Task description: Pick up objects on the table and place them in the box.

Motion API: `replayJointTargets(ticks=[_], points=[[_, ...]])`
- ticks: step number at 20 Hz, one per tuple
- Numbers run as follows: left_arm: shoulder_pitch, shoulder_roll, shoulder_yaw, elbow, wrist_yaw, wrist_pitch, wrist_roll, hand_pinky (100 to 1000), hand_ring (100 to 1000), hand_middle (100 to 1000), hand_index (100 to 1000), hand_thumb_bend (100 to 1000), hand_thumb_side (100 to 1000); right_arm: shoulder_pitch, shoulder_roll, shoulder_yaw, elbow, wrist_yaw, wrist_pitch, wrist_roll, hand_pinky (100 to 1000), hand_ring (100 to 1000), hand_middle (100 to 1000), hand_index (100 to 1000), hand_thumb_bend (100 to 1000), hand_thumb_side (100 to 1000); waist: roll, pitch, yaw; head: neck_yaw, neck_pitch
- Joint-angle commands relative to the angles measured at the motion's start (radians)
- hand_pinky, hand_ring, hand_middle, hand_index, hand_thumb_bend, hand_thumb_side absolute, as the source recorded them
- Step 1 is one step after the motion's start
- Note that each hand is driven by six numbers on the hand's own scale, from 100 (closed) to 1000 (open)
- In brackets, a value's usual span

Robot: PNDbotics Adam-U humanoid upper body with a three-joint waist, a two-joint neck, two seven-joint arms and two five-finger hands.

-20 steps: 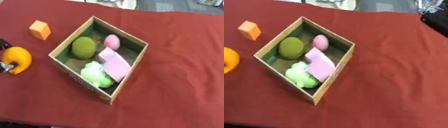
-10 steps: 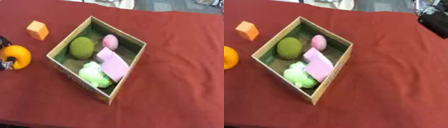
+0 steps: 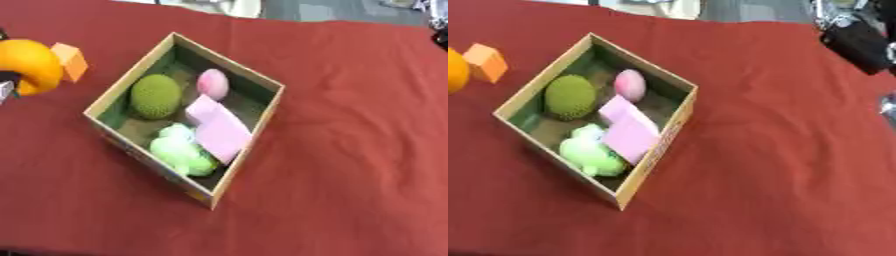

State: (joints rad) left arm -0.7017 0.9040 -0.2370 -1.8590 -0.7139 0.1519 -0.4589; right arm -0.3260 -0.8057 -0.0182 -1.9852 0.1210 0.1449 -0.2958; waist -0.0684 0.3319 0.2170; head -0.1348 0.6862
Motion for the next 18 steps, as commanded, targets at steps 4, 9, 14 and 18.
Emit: replayJointTargets(ticks=[4, 9, 14, 18], points=[[-0.123, -0.077, -0.041, -0.094, 0.096, -0.003, -0.005, 660, 625, 604, 662, 100, 205, -0.014, -0.02, -0.013, -0.015, -0.008, -0.002, 0.001, 818, 776, 666, 806, 100, 554, 0.013, -0.029, 0.001, -0.012, 0.006], [-0.193, -0.153, -0.103, -0.052, 0.111, -0.017, -0.055, 655, 628, 608, 667, 100, 205, -0.019, -0.019, -0.011, -0.015, -0.01, -0.001, 0.004, 819, 777, 666, 806, 100, 558, 0.011, -0.029, -0.003, -0.011, 0.01], [-0.225, -0.206, -0.148, 0.001, 0.119, -0.032, -0.084, 662, 638, 618, 678, 100, 228, -0.028, -0.017, -0.005, -0.015, -0.012, -0.003, 0.01, 819, 777, 665, 806, 100, 561, 0.01, -0.026, -0.005, -0.009, 0.012], [-0.228, -0.224, -0.167, 0.056, 0.123, -0.046, -0.106, 691, 668, 646, 708, 195, 282, -0.031, -0.015, -0.005, -0.015, -0.013, -0.004, 0.011, 820, 777, 665, 806, 100, 563, 0.007, -0.023, -0.009, -0.017, 0.01]])
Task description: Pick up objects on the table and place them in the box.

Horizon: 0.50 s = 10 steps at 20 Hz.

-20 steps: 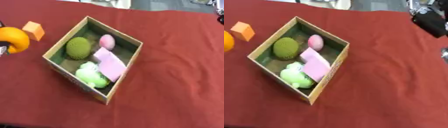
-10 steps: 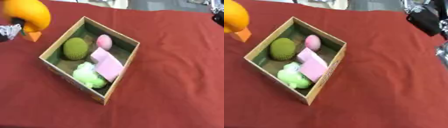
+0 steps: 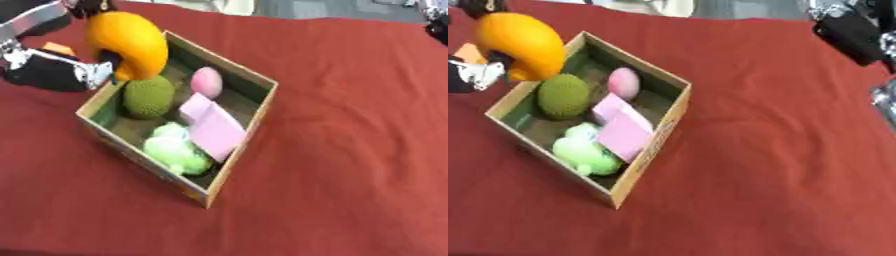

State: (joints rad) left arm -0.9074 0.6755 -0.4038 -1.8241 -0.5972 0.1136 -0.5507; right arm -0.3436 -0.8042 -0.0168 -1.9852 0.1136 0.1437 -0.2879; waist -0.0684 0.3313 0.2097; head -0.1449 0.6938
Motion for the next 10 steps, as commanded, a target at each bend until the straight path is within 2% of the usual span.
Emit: replayJointTargets(ticks=[1, 3, 4, 6, 7, 8, 9, 10], points=[[-0.021, 0.002, -0.001, 0.037, 0.002, -0.01, -0.022, 703, 680, 658, 720, 219, 303, -0.013, -0.016, -0.006, -0.015, -0.006, -0.003, 0.003, 820, 777, 665, 806, 100, 565, 0.007, -0.022, -0.002, -0.008, 0.001], [-0.017, -0.002, 0.0, 0.07, -0.012, -0.013, -0.043, 723, 702, 680, 746, 266, 333, -0.014, -0.015, -0.007, -0.015, -0.006, -0.003, 0.003, 820, 777, 665, 806, 100, 565, 0.007, -0.021, -0.002, -0.009, -0.001], [-0.015, -0.004, 0.002, 0.086, -0.019, -0.014, -0.054, 762, 753, 730, 826, 346, 378, -0.014, -0.015, -0.007, -0.015, -0.007, -0.004, 0.003, 820, 777, 665, 806, 100, 565, 0.007, -0.021, -0.002, -0.011, -0.002], [-0.011, -0.005, 0.008, 0.109, -0.029, -0.022, -0.074, 822, 808, 784, 898, 450, 456, -0.016, -0.015, -0.007, -0.015, -0.007, -0.005, 0.003, 820, 777, 665, 807, 100, 562, 0.006, -0.021, -0.002, -0.013, -0.002], [-0.009, -0.006, 0.013, 0.115, -0.031, -0.027, -0.08, 829, 816, 792, 909, 464, 465, -0.016, -0.015, -0.007, -0.015, -0.007, -0.006, 0.003, 820, 777, 665, 807, 100, 562, 0.006, -0.021, -0.002, -0.014, -0.003], [-0.006, -0.005, 0.016, 0.118, -0.033, -0.033, -0.085, 868, 853, 828, 935, 548, 522, -0.016, -0.015, -0.008, -0.015, -0.007, -0.006, 0.002, 820, 777, 665, 807, 100, 562, 0.006, -0.021, -0.002, -0.015, -0.004], [-0.003, -0.002, 0.019, 0.118, -0.036, -0.041, -0.092, 871, 856, 833, 939, 561, 549, -0.016, -0.016, -0.008, -0.015, -0.007, -0.007, 0.002, 820, 777, 665, 807, 100, 560, 0.006, -0.021, -0.002, -0.015, -0.006], [-0.001, 0.0, 0.021, 0.118, -0.041, -0.046, -0.099, 885, 867, 843, 941, 622, 614, -0.016, -0.016, -0.009, -0.015, -0.006, -0.007, 0.002, 820, 777, 665, 807, 100, 559, 0.006, -0.021, -0.002, -0.016, -0.007]])
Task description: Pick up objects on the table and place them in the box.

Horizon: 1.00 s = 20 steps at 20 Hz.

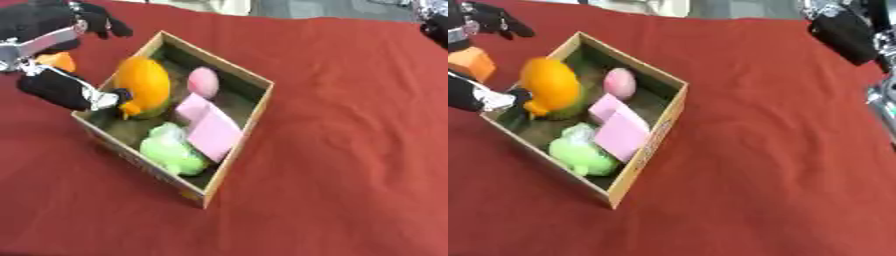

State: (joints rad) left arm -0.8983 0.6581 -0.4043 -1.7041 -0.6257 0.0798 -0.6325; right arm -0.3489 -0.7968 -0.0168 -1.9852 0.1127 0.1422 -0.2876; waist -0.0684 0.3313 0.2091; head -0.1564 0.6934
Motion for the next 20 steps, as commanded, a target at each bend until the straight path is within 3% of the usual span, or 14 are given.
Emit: replayJointTargets(ticks=[1, 4, 9, 10, 13, 17, 20], points=[[-0.007, 0.021, 0.025, -0.005, -0.021, -0.018, -0.024, 889, 870, 845, 942, 667, 659, -0.011, -0.023, -0.009, -0.015, -0.006, -0.006, 0.001, 820, 777, 665, 807, 100, 559, 0.006, -0.021, -0.002, -0.005, -0.008], [-0.001, 0.027, 0.042, -0.018, -0.036, -0.024, -0.024, 894, 874, 851, 946, 722, 712, -0.009, -0.023, -0.01, -0.015, -0.006, -0.006, 0.0, 820, 777, 665, 807, 100, 560, 0.005, -0.02, -0.001, -0.005, -0.01], [0.003, 0.049, 0.087, -0.05, -0.035, -0.011, 0.005, 893, 875, 853, 950, 659, 703, -0.005, -0.025, -0.011, -0.015, -0.005, -0.006, -0.003, 820, 777, 665, 807, 100, 562, 0.007, -0.018, 0.001, -0.008, -0.011], [0.002, 0.056, 0.099, -0.057, -0.032, -0.005, 0.014, 890, 873, 850, 947, 590, 669, -0.004, -0.025, -0.011, -0.015, -0.005, -0.006, -0.003, 820, 777, 664, 807, 100, 563, 0.007, -0.018, 0.002, -0.01, -0.011], [0.002, 0.085, 0.142, -0.073, -0.033, 0.029, 0.062, 880, 865, 840, 937, 520, 658, -0.002, -0.027, -0.013, -0.015, -0.004, -0.005, -0.005, 820, 777, 664, 807, 100, 563, 0.007, -0.016, 0.004, -0.014, -0.013], [0.008, 0.136, 0.188, -0.031, -0.062, 0.079, 0.129, 885, 864, 833, 928, 499, 596, 0.002, -0.03, -0.014, -0.015, -0.002, -0.006, -0.007, 820, 777, 665, 807, 100, 564, 0.007, -0.013, 0.004, -0.019, -0.017], [0.009, 0.168, 0.194, 0.051, -0.09, 0.06, 0.137, 902, 875, 842, 925, 495, 489, 0.003, -0.031, -0.015, -0.015, -0.001, -0.006, -0.008, 820, 778, 664, 807, 100, 565, 0.007, -0.011, 0.003, -0.024, -0.022]])
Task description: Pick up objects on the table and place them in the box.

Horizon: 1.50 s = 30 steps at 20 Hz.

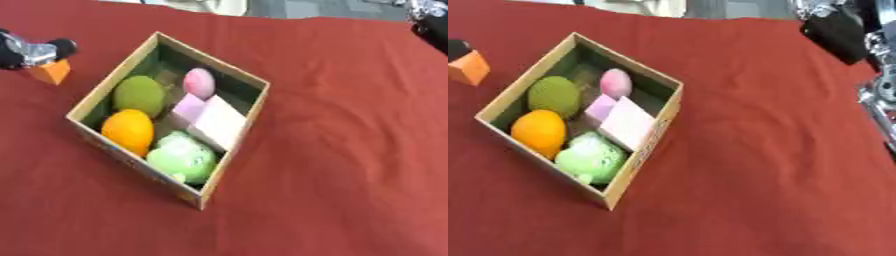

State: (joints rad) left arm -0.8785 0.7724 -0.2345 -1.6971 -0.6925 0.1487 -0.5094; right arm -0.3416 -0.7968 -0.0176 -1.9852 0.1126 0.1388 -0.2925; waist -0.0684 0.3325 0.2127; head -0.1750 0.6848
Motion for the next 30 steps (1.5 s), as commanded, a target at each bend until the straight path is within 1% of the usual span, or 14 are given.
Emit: replayJointTargets(ticks=[1, 4, 7, 8, 9, 10, 13, 16, 22, 23, 26, 27, 28, 30], points=[[-0.011, 0.059, 0.025, 0.074, -0.032, -0.024, 0.012, 906, 879, 849, 929, 494, 454, -0.004, -0.03, -0.015, -0.015, -0.001, -0.003, -0.004, 820, 778, 664, 807, 100, 566, 0.007, -0.01, -0.001, -0.005, -0.016], [-0.017, 0.062, 0.033, 0.154, -0.051, -0.082, 0.016, 911, 886, 863, 939, 485, 394, -0.004, -0.028, -0.016, -0.015, -0.001, -0.003, -0.006, 821, 778, 664, 807, 100, 563, 0.002, -0.006, -0.006, -0.007, -0.028], [-0.024, 0.057, 0.041, 0.215, -0.057, -0.127, 0.025, 914, 889, 867, 945, 495, 387, -0.004, -0.027, -0.019, -0.015, 0.0, -0.003, -0.01, 821, 778, 664, 807, 100, 562, -0.003, -0.001, -0.014, -0.006, -0.045], [-0.027, 0.055, 0.043, 0.232, -0.057, -0.136, 0.028, 913, 889, 864, 945, 502, 394, -0.004, -0.027, -0.02, -0.015, 0.0, -0.003, -0.011, 820, 776, 664, 807, 100, 548, -0.005, 0.001, -0.017, -0.006, -0.051], [-0.03, 0.054, 0.047, 0.25, -0.057, -0.141, 0.031, 912, 886, 861, 943, 530, 421, -0.004, -0.026, -0.02, -0.015, -0.001, -0.002, -0.013, 820, 774, 663, 806, 100, 563, -0.006, 0.004, -0.02, -0.005, -0.057], [-0.034, 0.053, 0.049, 0.265, -0.061, -0.143, 0.034, 911, 883, 858, 942, 540, 431, -0.005, -0.026, -0.02, -0.015, -0.001, -0.002, -0.014, 820, 773, 663, 806, 100, 563, -0.007, 0.006, -0.023, -0.005, -0.063], [-0.046, 0.046, 0.052, 0.312, -0.072, -0.147, 0.035, 911, 884, 856, 938, 544, 421, -0.007, -0.025, -0.019, -0.015, -0.002, -0.002, -0.016, 820, 773, 663, 806, 100, 567, -0.009, 0.013, -0.028, -0.002, -0.074], [-0.064, 0.036, 0.053, 0.366, -0.075, -0.175, 0.019, 915, 890, 865, 936, 533, 385, -0.009, -0.025, -0.018, -0.015, -0.003, -0.002, -0.015, 820, 773, 662, 806, 100, 570, -0.011, 0.018, -0.032, 0.003, -0.079], [-0.096, 0.019, 0.051, 0.445, -0.091, -0.258, -0.01, 925, 897, 876, 939, 506, 331, -0.009, -0.025, -0.017, -0.015, -0.004, -0.002, -0.015, 821, 773, 662, 806, 100, 574, -0.011, 0.026, -0.04, 0.025, -0.089], [-0.099, 0.017, 0.05, 0.453, -0.095, -0.268, -0.017, 928, 900, 879, 939, 491, 302, -0.009, -0.026, -0.016, -0.015, -0.004, -0.002, -0.015, 821, 773, 662, 806, 100, 576, -0.01, 0.028, -0.042, 0.029, -0.09], [-0.11, 0.014, 0.047, 0.475, -0.103, -0.292, -0.046, 933, 903, 882, 938, 471, 263, -0.01, -0.027, -0.016, -0.015, -0.003, -0.003, -0.016, 821, 773, 662, 806, 100, 579, -0.007, 0.034, -0.046, 0.036, -0.093], [-0.113, 0.014, 0.046, 0.481, -0.106, -0.298, -0.055, 934, 904, 883, 933, 451, 233, -0.01, -0.028, -0.016, -0.015, -0.003, -0.003, -0.016, 821, 773, 661, 806, 100, 582, -0.006, 0.037, -0.048, 0.038, -0.094], [-0.117, 0.012, 0.046, 0.487, -0.109, -0.302, -0.064, 935, 905, 883, 931, 448, 229, -0.01, -0.029, -0.016, -0.015, -0.003, -0.003, -0.016, 821, 773, 661, 806, 100, 583, -0.005, 0.039, -0.049, 0.039, -0.094], [-0.126, 0.009, 0.044, 0.5, -0.116, -0.31, -0.083, 938, 908, 888, 932, 421, 190, -0.011, -0.03, -0.016, -0.015, -0.002, -0.003, -0.016, 821, 772, 661, 806, 100, 585, -0.002, 0.044, -0.051, 0.043, -0.098]])
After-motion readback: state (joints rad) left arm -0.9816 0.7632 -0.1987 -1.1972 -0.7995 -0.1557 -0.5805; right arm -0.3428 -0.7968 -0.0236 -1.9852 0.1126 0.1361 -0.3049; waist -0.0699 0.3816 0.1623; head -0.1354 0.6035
